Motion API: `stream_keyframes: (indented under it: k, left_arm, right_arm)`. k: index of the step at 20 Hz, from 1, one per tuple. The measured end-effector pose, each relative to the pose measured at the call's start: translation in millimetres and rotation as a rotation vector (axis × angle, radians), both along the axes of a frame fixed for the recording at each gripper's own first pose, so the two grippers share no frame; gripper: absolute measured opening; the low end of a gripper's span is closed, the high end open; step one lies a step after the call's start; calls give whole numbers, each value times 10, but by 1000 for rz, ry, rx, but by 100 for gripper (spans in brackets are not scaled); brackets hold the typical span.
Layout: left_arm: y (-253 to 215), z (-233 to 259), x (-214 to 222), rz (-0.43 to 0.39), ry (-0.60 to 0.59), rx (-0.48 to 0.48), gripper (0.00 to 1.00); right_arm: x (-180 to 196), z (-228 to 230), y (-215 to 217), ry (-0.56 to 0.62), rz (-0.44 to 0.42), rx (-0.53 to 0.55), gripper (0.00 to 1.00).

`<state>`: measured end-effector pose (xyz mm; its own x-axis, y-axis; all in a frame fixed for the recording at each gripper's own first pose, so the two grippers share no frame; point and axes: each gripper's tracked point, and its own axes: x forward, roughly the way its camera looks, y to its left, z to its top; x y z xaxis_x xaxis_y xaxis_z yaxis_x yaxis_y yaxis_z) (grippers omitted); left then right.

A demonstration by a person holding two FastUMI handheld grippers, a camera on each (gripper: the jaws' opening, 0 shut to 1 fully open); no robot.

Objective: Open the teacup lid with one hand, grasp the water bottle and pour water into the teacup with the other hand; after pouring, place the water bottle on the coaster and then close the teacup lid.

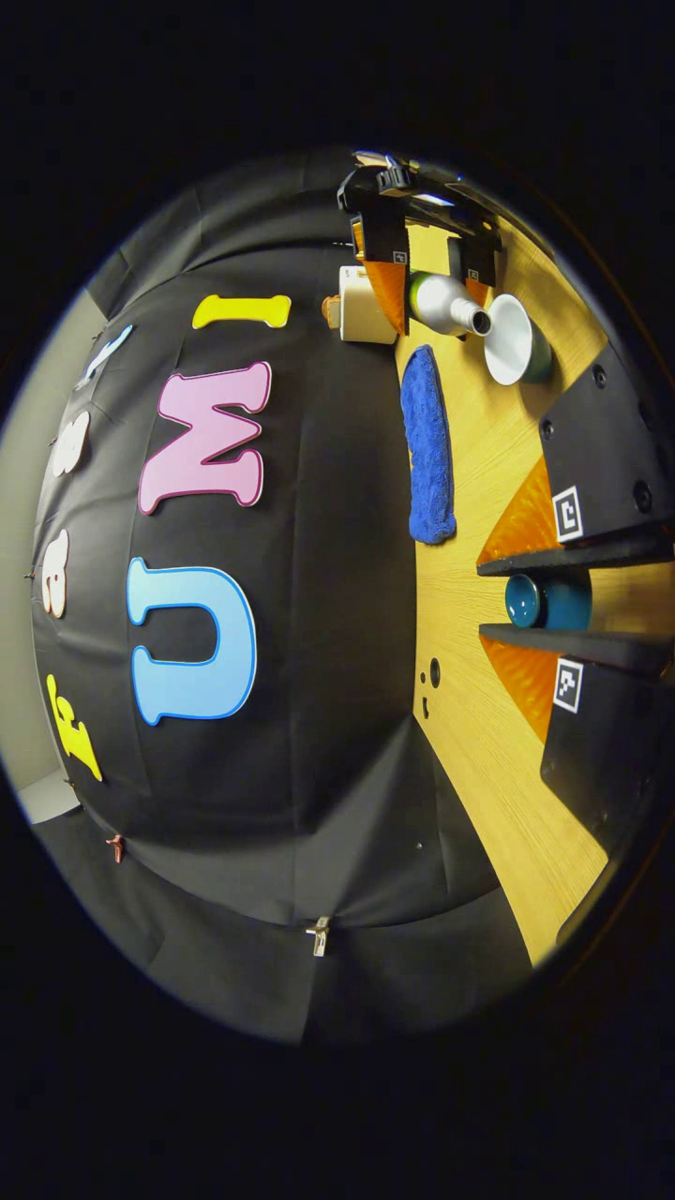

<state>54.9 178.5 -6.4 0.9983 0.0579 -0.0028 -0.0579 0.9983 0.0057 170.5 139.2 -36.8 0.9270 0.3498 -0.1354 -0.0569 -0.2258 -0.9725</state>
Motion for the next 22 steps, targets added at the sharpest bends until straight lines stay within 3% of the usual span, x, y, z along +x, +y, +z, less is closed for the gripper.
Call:
stream_keyframes:
  k: [7,22]
  left_arm:
    - [-1,-9,-1,-2,0,0,31]
    - [-53,-6,5,-28,0,0,31]
  right_arm:
    - [-14,24,98,-42,67,-95,79]
    - [51,205,85,-125,101,-209,79]
